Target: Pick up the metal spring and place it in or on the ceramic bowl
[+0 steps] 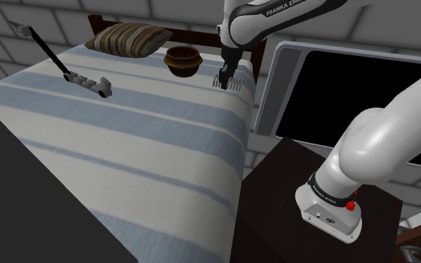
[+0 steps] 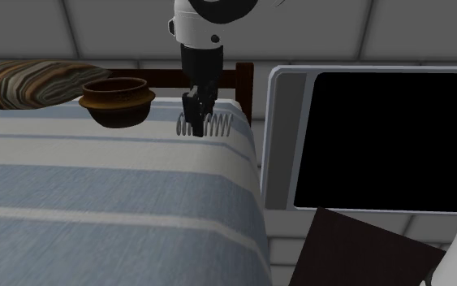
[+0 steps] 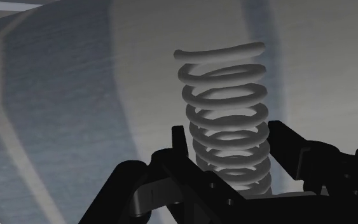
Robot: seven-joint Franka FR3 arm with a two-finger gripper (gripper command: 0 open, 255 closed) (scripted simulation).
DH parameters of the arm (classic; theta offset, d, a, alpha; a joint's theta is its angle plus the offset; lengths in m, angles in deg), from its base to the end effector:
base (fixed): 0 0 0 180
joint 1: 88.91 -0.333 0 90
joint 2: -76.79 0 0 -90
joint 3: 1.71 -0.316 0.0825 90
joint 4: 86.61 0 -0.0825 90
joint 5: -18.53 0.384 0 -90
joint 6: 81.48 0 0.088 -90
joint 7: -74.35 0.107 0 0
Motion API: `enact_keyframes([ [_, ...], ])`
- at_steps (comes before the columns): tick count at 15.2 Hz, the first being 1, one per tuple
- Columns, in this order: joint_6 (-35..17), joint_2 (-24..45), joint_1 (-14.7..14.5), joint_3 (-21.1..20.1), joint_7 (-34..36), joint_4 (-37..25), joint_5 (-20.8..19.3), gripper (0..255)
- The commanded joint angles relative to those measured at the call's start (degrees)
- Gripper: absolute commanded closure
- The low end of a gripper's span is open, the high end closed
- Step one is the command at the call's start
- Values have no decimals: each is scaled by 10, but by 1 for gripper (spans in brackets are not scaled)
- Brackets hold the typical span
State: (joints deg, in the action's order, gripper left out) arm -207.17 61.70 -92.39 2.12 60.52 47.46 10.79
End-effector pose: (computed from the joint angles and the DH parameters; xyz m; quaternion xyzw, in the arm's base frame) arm 0.4734 -0.0086 0.4496 0.9852 0.1534 0.0521 0.0551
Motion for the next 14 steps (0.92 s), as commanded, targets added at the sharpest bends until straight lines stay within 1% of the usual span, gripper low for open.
enact_keyframes([
  [1, 0, 0, 0, 0, 0, 0, 0, 255],
  [9, 0, 0, 0, 0, 0, 0, 0, 255],
  [14, 40, -12, -1, -1, -4, -27, 3, 255],
])
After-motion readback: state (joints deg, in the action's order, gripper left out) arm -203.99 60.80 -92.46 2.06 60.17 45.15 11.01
